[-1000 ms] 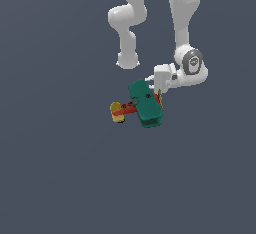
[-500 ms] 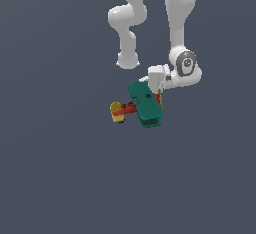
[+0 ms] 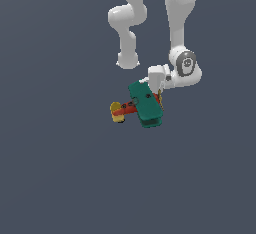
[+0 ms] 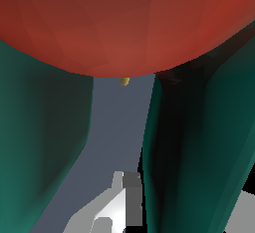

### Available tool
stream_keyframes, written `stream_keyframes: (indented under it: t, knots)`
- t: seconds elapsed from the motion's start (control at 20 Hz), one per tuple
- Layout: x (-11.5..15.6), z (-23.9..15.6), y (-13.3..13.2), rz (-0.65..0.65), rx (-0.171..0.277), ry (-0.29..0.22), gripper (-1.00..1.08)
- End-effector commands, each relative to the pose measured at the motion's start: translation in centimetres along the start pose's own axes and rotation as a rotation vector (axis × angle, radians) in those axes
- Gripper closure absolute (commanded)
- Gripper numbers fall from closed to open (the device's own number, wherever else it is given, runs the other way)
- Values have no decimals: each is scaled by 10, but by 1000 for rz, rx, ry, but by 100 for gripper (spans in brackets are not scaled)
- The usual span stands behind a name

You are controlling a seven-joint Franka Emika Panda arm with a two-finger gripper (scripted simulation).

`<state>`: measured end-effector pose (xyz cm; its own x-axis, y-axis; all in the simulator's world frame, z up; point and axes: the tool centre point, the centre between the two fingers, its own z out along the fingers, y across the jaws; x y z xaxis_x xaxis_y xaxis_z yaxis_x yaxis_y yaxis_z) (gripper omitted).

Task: Pick up the object and move it to a goal position.

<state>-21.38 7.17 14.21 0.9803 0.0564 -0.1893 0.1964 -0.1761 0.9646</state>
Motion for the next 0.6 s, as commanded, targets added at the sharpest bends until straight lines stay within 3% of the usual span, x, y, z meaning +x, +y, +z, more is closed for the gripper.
stream_keyframes:
  t: [0.0,0.3,0.55]
  knots:
    - [0,0,0,0,0,1,108]
    - [3,3,5,0,0,0,108]
    - [13,13,25,0,-1,-1,108]
